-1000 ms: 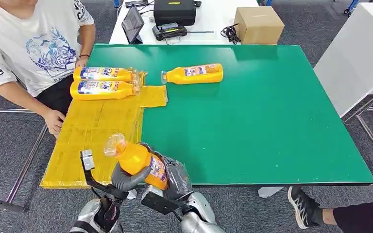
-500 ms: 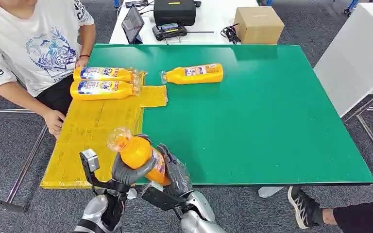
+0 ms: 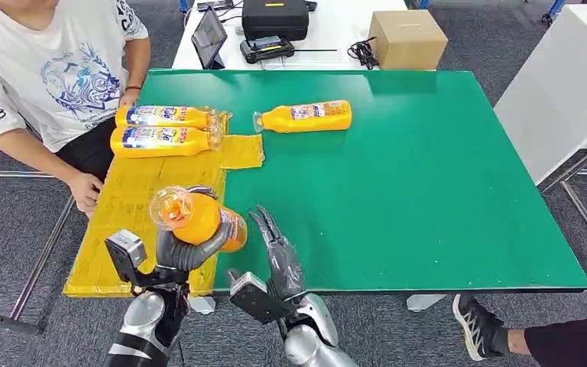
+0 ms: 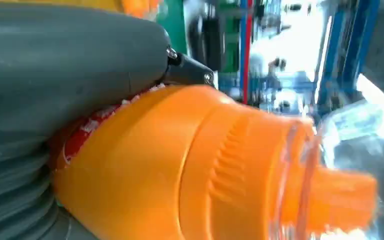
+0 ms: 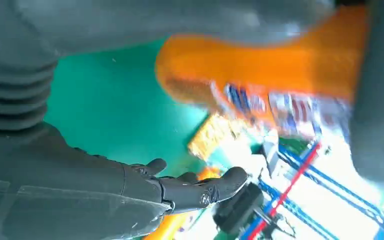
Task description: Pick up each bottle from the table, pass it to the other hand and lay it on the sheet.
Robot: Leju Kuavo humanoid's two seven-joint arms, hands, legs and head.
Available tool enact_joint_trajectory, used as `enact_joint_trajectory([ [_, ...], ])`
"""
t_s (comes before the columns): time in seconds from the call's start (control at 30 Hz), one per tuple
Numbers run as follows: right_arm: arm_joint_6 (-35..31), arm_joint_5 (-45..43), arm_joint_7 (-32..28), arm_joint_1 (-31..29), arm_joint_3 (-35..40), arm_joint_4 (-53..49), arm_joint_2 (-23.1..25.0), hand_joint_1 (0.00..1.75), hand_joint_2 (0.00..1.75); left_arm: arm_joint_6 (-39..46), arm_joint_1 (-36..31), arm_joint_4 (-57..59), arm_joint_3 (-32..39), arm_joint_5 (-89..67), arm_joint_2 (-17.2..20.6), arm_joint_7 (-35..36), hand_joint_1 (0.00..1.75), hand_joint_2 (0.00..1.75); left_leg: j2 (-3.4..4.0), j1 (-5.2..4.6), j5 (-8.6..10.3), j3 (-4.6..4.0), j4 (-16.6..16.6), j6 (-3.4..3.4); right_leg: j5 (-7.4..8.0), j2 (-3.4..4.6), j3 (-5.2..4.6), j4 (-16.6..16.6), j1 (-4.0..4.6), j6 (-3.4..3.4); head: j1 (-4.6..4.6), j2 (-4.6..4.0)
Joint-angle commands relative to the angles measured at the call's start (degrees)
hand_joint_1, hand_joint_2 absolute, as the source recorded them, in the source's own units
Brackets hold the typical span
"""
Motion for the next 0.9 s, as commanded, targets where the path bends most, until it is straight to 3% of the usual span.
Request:
enact_joint_trajectory([
  [0.03,-2.4,-7.9,-4.8,5.1,-0.5,-21.6,-2.6,0.00,0.00,17.2,-7.5,2.1,3.4,-22.9,3.3,-3.8,1.75,1.75,-0.10,0.09,-0.08,0.06,0.1,-0.11,-0.12,-0.14,0.11,0.1,0.10,-0.14,0.02,0.00],
  [0.07,-1.7,-11.3,-6.3,5.4,-0.4,-24.2,-2.7,0.00,0.00,25.0,-8.7,4.4,3.2,-34.2,4.4,-2.2,1.75,1.75,-0.11,0.05,-0.04,0.05,0.0,-0.08,-0.09,-0.13,0.09,0.1,0.06,-0.11,0.04,0.00],
  [0.13,-2.7,-13.0,-7.6,5.7,0.1,-28.4,-3.1,0.00,0.00,28.3,-11.1,9.5,4.4,-42.1,5.9,0.3,1.75,1.75,-0.02,0.06,-0.06,0.17,0.0,-0.09,-0.08,-0.03,0.18,0.0,0.07,-0.13,0.02,0.00],
  [0.33,-3.5,-14.1,-7.8,6.3,2.4,-34.6,-4.6,0.00,0.00,31.6,-15.8,22.3,8.1,-46.8,6.2,0.8,1.75,1.75,0.09,0.07,-0.05,0.26,0.0,-0.09,-0.05,0.02,0.26,0.0,0.08,-0.14,0.00,0.00],
  [0.37,-3.8,-13.9,-7.8,6.5,3.1,-35.9,-4.8,0.00,1.75,32.4,-16.8,25.4,8.2,-48.8,7.0,1.4,1.75,1.75,0.06,0.03,-0.01,0.22,-0.1,-0.07,-0.02,-0.01,0.19,0.0,0.04,-0.11,0.00,0.00],
  [0.6,-3.5,-15.9,-7.2,6.5,4.7,-38.3,-5.6,0.00,1.75,29.7,-21.8,39.2,11.6,-56.5,10.3,4.7,1.75,1.75,0.15,0.09,-0.06,0.35,-0.1,-0.11,-0.05,0.09,0.32,-0.1,0.09,-0.15,0.02,0.00],
  [0.7,-1.2,-16.9,-6.7,6.2,4.6,-37.4,-5.6,0.00,1.75,23.6,-24.0,44.3,9.8,-60.0,12.7,6.8,1.75,1.75,0.10,0.07,-0.03,0.29,-0.1,-0.10,-0.04,0.04,0.26,0.0,0.08,-0.15,0.02,0.00],
  [0.9,1.2,-17.2,-7.4,6.2,3.5,-34.2,-5.2,0.00,1.75,20.1,-25.1,47.6,7.4,-65.1,15.5,8.5,1.75,1.75,0.13,0.10,-0.04,0.29,-0.1,-0.09,-0.04,0.07,0.27,-0.1,0.10,-0.14,0.02,0.00],
])
